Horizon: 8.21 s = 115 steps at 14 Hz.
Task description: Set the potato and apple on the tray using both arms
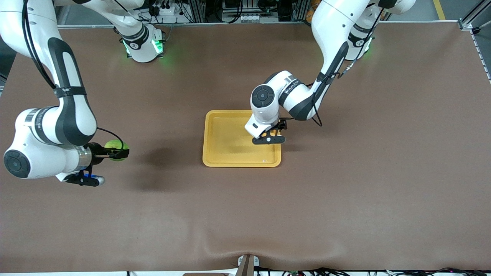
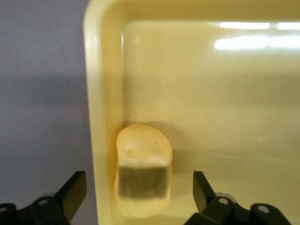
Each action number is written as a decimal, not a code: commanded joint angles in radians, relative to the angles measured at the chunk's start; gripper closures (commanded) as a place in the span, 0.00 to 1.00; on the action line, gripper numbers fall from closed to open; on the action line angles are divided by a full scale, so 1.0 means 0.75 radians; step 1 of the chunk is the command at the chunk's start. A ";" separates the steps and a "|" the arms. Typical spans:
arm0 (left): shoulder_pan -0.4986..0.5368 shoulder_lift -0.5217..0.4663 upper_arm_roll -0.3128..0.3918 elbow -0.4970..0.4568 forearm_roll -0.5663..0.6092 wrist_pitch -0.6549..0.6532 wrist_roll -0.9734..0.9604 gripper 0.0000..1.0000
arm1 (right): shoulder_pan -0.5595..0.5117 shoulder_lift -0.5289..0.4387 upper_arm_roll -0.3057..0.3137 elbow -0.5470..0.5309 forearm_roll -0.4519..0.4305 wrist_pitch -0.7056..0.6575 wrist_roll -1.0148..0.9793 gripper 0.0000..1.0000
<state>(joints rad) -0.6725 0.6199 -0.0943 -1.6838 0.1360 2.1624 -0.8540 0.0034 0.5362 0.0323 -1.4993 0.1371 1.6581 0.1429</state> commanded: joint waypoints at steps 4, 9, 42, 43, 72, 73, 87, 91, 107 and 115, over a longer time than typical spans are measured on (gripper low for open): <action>0.062 -0.123 0.048 0.218 0.054 -0.408 0.056 0.00 | 0.114 -0.040 -0.006 0.009 0.067 -0.033 0.171 1.00; 0.223 -0.305 0.048 0.277 0.054 -0.584 0.147 0.00 | 0.190 -0.040 -0.006 0.013 0.105 -0.020 0.263 1.00; 0.844 -0.796 0.046 0.245 -0.056 -0.887 0.924 0.00 | 0.777 0.211 -0.010 -0.149 0.116 0.648 0.983 0.99; 0.842 -0.824 0.046 0.214 -0.061 -0.885 0.938 0.00 | 0.777 0.220 -0.010 -0.149 0.116 0.665 0.994 0.95; 0.846 -0.994 0.046 0.046 -0.144 -0.891 0.940 0.00 | 0.499 0.140 -0.027 0.414 0.047 -0.122 1.059 0.00; 0.848 -0.996 0.046 0.048 -0.142 -0.891 0.940 0.00 | 0.497 0.108 -0.025 0.414 0.004 -0.129 1.031 0.00; 0.846 -1.000 0.040 0.046 -0.147 -0.850 0.975 0.00 | 0.241 -0.238 -0.025 0.391 -0.117 -0.274 0.362 0.00; 0.846 -1.002 0.040 0.044 -0.147 -0.850 0.975 0.00 | 0.168 -0.338 -0.025 0.342 -0.125 -0.282 0.154 0.00; 0.846 -1.009 0.040 0.052 -0.149 -0.854 0.975 0.00 | -0.043 -0.774 -0.023 -0.070 -0.123 -0.245 -0.111 0.00; 0.850 -0.994 0.044 0.087 -0.147 -0.864 0.977 0.00 | -0.121 -0.793 -0.029 -0.087 -0.128 -0.257 -0.278 0.00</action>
<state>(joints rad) -0.0504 -0.1136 -0.0567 -1.6231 0.0444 1.5167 -0.1467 -0.0672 -0.0291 -0.0056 -1.5321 0.0522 1.4540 -0.0489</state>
